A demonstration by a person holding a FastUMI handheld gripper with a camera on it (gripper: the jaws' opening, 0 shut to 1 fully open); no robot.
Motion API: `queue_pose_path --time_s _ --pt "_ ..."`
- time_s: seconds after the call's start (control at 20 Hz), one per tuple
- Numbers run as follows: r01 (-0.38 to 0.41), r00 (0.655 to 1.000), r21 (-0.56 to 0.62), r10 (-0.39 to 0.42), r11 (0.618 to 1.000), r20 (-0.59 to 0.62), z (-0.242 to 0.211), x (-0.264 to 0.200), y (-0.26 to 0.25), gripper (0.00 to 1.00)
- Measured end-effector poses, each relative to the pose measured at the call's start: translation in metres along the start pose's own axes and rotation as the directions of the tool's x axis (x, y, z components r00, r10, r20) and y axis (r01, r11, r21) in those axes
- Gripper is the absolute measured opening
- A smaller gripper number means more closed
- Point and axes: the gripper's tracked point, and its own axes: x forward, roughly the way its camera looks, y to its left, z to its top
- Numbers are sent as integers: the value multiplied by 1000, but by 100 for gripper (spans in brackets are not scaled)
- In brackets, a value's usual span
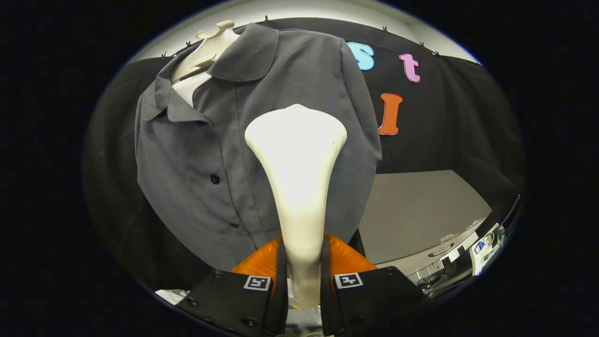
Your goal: Iron the clothes twice with a garment steamer, once on the left side and once on the right side.
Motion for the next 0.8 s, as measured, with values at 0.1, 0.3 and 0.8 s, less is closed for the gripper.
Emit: queue_pose_path --time_s 0.1,0.3,0.8 --pt "0 1000 4 0 1000 -21 -12 1 -3 36" --pt "1 998 1 -1 1000 -56 -33 9 -1 36" --pt "-1 991 -3 0 1000 -134 -84 16 -6 36"
